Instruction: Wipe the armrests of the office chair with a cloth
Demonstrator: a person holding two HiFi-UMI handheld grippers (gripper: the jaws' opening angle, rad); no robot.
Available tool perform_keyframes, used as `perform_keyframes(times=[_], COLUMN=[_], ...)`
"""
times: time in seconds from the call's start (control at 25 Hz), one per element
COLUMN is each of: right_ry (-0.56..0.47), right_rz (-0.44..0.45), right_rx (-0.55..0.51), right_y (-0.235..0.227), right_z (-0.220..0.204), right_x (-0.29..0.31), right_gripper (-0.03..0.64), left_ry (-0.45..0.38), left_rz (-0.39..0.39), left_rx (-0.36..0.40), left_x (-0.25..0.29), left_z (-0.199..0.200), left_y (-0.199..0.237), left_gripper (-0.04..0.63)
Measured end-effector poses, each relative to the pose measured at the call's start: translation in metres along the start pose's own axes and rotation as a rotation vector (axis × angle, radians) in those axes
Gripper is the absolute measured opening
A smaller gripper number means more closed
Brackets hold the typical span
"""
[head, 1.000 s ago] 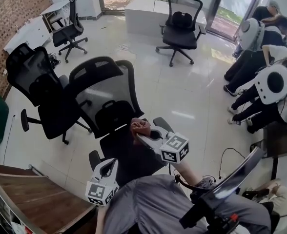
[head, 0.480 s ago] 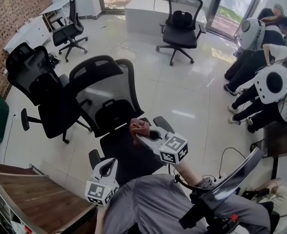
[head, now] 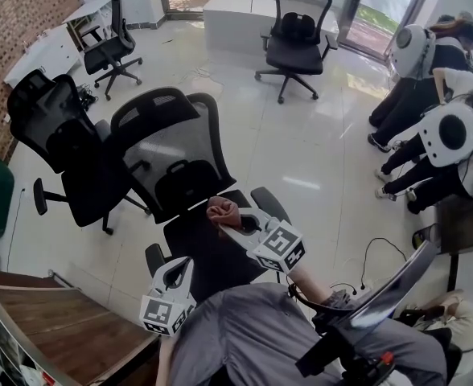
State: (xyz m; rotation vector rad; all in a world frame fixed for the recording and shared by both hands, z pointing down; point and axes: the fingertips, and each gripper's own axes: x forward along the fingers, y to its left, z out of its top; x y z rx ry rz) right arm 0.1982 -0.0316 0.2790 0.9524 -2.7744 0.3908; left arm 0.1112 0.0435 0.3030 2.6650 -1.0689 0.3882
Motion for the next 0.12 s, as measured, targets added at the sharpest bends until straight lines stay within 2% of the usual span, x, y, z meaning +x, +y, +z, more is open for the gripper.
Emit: perform_keyframes(times=[0.12], right_ry=[0.007], right_rz=[0.009], right_rx=[-0.019], right_y=[0.0028], right_z=[-0.0012], right_x=[0.0026], right_gripper=[0.054], left_ry=[0.002], left_rz=[-0.005], left_rx=[0.007], left_x=[0.0015], left_z=[-0.0055], left_y=[0.0007], left_gripper=[0.015])
